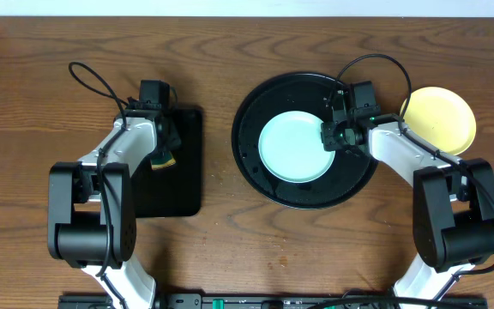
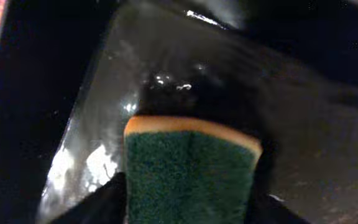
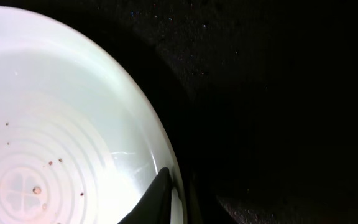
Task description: Clean dirty plates on tray and stack at the side
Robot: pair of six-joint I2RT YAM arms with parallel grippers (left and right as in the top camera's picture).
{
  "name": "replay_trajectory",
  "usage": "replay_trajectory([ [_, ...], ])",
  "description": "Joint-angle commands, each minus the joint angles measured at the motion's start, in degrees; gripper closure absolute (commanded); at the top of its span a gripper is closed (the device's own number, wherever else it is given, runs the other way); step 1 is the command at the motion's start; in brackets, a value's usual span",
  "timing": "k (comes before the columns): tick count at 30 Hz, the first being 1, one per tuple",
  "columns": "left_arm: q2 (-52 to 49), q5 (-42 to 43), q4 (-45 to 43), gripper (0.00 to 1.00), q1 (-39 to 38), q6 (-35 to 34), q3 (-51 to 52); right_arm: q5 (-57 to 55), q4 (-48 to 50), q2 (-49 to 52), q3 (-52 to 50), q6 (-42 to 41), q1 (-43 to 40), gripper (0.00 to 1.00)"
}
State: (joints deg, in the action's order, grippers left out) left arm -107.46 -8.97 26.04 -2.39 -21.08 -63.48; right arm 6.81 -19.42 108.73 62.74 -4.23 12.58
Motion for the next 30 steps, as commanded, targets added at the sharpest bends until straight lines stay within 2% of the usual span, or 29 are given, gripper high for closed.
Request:
replay_trajectory([
  [1, 0.31, -0.26, 2.51, 0.41, 0.13, -0.02, 0.5, -0.33, 0.13, 0.39, -0.66, 0.02, 0.26, 0.9],
  [7, 0.31, -0.31, 4.76, 0.42, 0.13, -0.57, 1.22, -0.33, 0.13, 0.39, -0.66, 0.0, 0.26, 0.89],
  [10, 0.28, -0.31, 2.21, 0.42, 0.13, -0.57, 3.08, -0.33, 0.11, 0.39, -0.66, 0.0, 0.26, 0.82],
  [14, 0.42, -0.28, -1.05, 0.43, 0.13, -0.55, 3.89, -0.33, -0.02, 0.39, -0.66, 0.02, 0.24, 0.77],
  [15, 0.52, -0.26, -1.36, 0.47, 0.13, -0.55, 3.8, -0.33, -0.04, 0.39, -0.66, 0.02, 0.24, 0.77],
  [17, 0.79, 0.07, -1.25, 0.68, 0.13, -0.5, 3.21, -0.33, -0.07, 0.39, -0.66, 0.02, 0.24, 0.76],
  [19, 1.86, 3.34, -0.63, 0.81, 0.13, 1.25, 2.34, -0.33, -0.07, 0.39, -0.66, 0.02, 0.24, 0.72],
  [21, 4.9, 7.54, 1.03, 0.86, 0.13, 2.23, 1.29, -0.31, -0.11, 0.39, -0.66, 0.02, 0.26, 0.64],
  [22, 6.08, 8.5, 1.55, 0.87, 0.13, 2.23, 1.2, -0.31, -0.15, 0.39, -0.66, 0.02, 0.26, 0.63],
  [25, 12.66, 10.54, 4.52, 0.92, 0.11, 2.16, 1.2, -0.33, -0.31, 0.37, -0.66, 0.02, 0.24, 0.48],
  [27, 17.73, 10.49, 6.91, 0.92, 0.04, 2.16, 1.27, -0.33, -0.31, 0.39, -0.66, 0.02, 0.24, 0.37],
  [30, 26.53, 9.86, 8.55, 0.92, -0.11, 2.19, 1.9, -0.33, -0.26, 0.39, -0.66, 0.02, 0.24, 0.27],
])
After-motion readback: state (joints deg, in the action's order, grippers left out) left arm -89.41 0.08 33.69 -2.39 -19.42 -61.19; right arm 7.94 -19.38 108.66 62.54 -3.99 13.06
